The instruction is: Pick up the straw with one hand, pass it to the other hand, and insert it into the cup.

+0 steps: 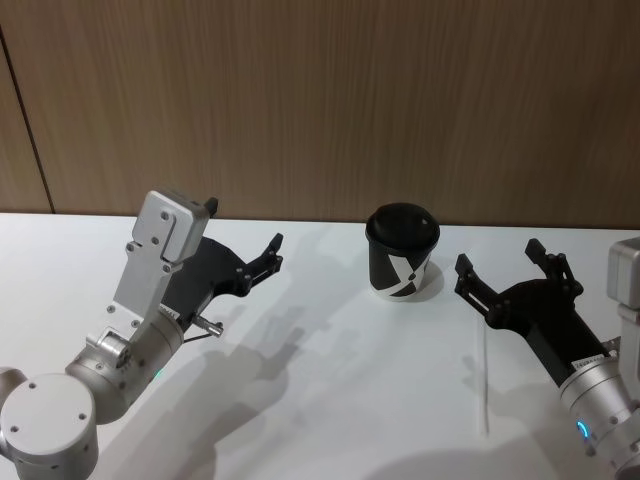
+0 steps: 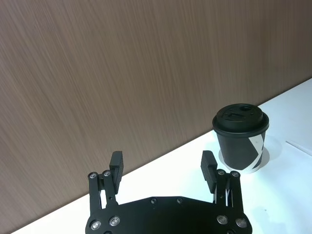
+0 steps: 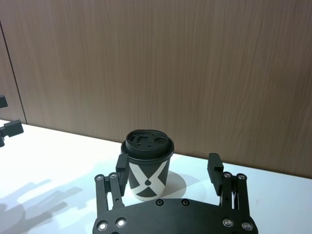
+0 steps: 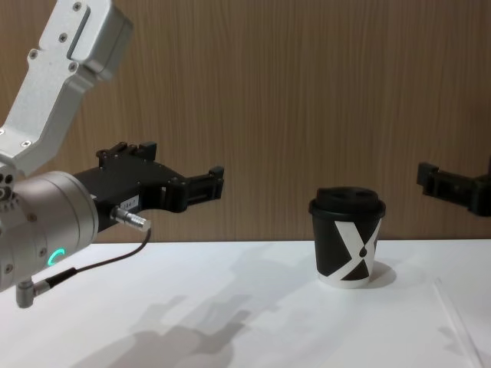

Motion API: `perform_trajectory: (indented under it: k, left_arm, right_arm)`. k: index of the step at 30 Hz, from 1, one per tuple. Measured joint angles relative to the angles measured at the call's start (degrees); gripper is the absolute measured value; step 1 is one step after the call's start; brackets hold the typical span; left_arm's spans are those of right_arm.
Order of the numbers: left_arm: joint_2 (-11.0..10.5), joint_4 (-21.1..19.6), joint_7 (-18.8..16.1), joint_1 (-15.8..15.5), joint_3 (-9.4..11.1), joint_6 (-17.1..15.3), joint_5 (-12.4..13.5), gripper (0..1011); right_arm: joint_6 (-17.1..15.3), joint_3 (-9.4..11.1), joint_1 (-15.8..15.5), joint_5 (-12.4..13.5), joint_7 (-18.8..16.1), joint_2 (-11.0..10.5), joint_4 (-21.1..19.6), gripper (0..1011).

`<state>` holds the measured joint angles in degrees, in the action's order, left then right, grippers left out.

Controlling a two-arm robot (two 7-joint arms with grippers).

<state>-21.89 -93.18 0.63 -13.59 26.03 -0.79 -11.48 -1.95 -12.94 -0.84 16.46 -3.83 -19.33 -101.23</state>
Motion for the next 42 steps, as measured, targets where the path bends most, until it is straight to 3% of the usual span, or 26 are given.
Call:
perform_trajectory:
  k: [42]
  left_arm:
    - [0.0, 0.0, 0.0, 0.0, 0.0, 0.0, 0.0, 1000]
  right_arm:
    - [0.0, 0.0, 0.0, 0.0, 0.0, 0.0, 0.0, 1001]
